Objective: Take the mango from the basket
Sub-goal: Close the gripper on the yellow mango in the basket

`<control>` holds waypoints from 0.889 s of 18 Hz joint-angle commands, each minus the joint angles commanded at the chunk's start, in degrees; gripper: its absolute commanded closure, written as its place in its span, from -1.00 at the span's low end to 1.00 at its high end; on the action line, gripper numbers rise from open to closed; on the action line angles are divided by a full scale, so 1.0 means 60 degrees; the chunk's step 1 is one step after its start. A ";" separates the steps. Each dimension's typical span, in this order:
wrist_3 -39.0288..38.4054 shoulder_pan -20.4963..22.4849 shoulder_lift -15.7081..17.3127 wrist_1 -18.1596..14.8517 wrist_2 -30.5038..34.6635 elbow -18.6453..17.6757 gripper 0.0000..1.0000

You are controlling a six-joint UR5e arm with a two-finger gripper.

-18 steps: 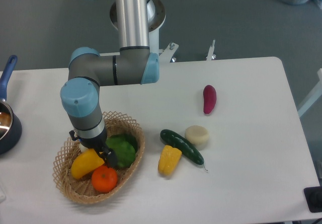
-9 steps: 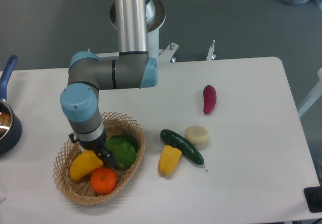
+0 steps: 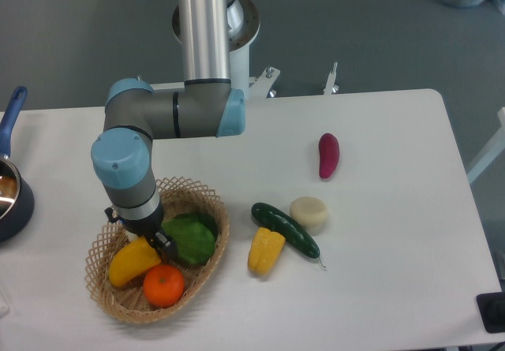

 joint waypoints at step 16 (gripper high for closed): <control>0.0352 0.0716 0.1070 0.0014 -0.0745 0.0013 0.23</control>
